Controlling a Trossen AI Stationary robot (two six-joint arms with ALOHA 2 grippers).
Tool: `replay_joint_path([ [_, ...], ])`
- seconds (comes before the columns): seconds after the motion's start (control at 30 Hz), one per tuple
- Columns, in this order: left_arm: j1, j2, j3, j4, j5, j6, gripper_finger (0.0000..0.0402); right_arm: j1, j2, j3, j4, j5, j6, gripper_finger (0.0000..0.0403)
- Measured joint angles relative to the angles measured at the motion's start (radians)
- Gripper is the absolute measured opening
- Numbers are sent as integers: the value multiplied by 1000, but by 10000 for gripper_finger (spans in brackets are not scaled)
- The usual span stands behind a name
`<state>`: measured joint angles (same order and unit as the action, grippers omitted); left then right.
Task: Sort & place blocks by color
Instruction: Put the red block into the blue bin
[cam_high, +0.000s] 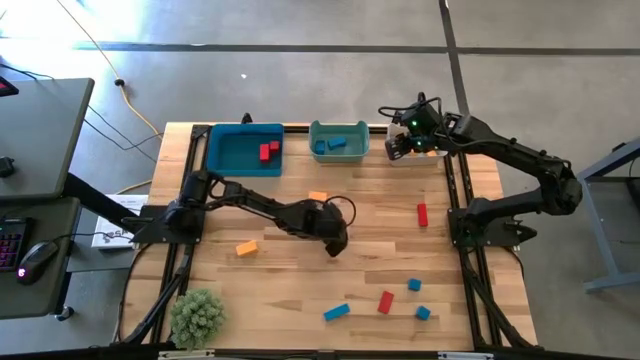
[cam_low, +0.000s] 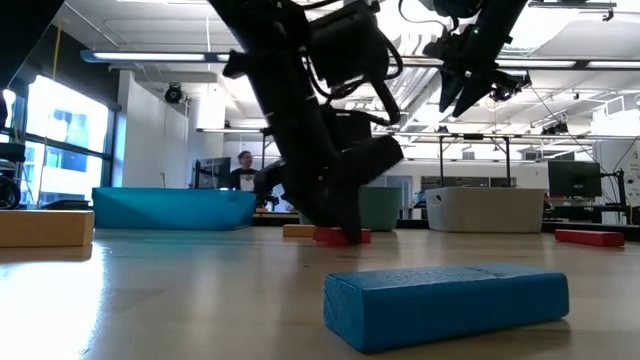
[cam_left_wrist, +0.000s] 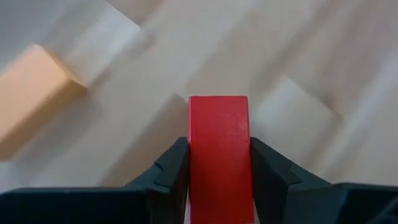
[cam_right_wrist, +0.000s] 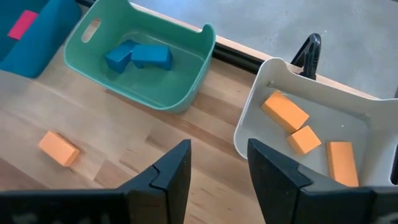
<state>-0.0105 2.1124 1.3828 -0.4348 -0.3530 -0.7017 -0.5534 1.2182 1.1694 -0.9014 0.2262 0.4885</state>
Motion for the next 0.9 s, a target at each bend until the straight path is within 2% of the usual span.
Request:
replay_joint_path([
  [0.13, 26, -70, -2, -31, 35, 88, 105, 0, 0, 0, 0, -27, 4, 145],
  [0.43, 158, -234, 1, -169, -2, 271, 105, 0, 0, 0, -13, -123, 28, 145],
  [0.7, 335, -381, 1, -332, -82, 426, 105, 0, 0, 0, -71, -133, 98, 145],
  [0.9, 491, -476, -55, -370, -110, 496, 105, 0, 0, 0, -127, -224, 152, 145],
])
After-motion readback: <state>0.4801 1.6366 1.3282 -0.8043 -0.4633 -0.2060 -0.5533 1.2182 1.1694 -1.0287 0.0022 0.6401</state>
